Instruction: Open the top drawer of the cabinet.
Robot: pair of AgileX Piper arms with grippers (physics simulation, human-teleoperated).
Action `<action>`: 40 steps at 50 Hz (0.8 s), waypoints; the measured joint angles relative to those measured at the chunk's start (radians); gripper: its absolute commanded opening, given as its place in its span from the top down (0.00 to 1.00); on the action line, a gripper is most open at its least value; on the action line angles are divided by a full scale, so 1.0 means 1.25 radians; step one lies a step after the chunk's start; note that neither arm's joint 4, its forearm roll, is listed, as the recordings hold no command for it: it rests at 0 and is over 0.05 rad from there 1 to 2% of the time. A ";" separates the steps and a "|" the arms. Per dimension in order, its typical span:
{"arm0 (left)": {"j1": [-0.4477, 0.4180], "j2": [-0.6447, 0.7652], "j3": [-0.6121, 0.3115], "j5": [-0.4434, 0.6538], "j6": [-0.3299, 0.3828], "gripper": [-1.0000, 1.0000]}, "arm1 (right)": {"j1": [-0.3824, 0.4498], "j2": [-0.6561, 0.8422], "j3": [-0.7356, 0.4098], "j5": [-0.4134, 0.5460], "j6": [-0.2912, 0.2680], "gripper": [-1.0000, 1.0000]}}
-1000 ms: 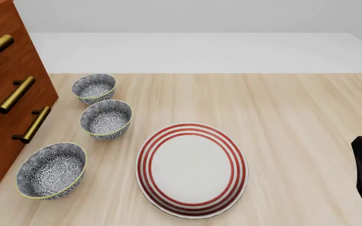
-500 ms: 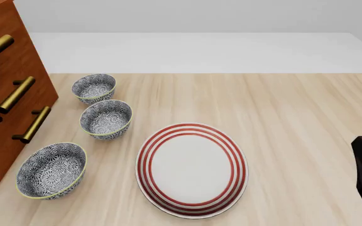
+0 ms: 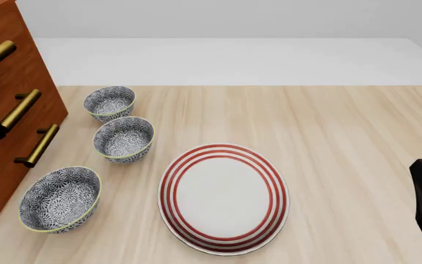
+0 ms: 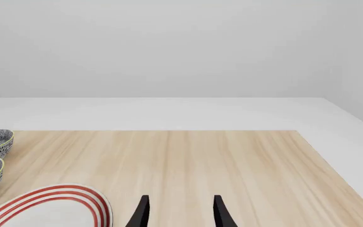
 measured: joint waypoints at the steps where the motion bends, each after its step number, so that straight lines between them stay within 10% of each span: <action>1: 0.000 0.002 0.000 -0.002 0.000 0.00 | 0.000 0.000 0.000 0.000 0.000 0.00; 40: 0.011 0.082 -0.005 -0.057 0.003 0.00 | 0.000 0.000 0.000 0.000 0.000 0.00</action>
